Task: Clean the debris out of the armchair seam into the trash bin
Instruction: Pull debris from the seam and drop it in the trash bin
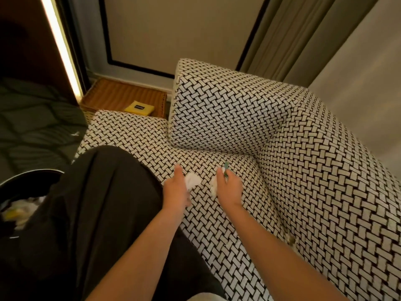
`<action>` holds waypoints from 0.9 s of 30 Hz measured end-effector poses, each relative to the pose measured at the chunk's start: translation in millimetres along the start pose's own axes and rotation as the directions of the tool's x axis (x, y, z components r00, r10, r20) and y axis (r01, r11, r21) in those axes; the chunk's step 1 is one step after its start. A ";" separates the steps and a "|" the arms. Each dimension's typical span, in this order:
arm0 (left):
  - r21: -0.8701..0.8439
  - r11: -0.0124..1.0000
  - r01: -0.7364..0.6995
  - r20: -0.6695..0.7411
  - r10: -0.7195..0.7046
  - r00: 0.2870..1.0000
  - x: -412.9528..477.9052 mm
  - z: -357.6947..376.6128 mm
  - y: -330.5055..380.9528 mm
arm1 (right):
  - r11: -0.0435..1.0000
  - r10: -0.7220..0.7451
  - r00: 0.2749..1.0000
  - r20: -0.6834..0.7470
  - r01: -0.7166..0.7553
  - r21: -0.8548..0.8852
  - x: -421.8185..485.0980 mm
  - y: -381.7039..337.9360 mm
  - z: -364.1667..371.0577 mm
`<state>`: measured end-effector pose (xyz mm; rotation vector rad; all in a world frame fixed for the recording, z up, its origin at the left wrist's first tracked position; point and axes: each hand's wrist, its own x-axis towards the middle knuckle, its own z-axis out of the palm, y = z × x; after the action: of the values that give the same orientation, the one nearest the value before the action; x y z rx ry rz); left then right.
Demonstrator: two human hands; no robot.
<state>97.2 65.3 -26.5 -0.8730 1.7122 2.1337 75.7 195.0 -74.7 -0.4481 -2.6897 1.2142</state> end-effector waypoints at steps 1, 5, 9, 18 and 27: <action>-0.061 0.998 -0.002 0.000 0.002 1.000 -0.5 -6.1 11.8 | 0.997 -0.008 1.000 0.011 0.007 0.073 3.3 -17.3 3.6; -0.217 0.974 -0.059 0.007 0.062 0.998 -10.1 -32.2 65.5 | 0.945 -0.035 0.996 0.076 0.009 0.328 5.7 -87.8 15.3; -0.210 0.955 -0.208 -0.046 0.203 0.978 -15.7 -72.9 104.5 | 0.830 0.050 0.980 0.194 -0.148 0.538 0.0 -148.0 32.3; -0.079 0.944 -0.319 -0.324 0.278 0.904 6.4 -205.5 108.6 | 0.795 -0.086 0.878 0.471 -0.224 0.564 -40.5 -252.0 124.3; -0.402 0.897 -0.186 -0.461 -0.022 0.887 51.8 -314.5 69.2 | 0.940 -0.100 0.738 0.667 -0.150 0.306 -64.8 -265.2 228.1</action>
<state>107.8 -260.4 -41.0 -1.5605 1.4840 2.5821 22.6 -153.5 -26.8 0.0397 -2.8935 2.1602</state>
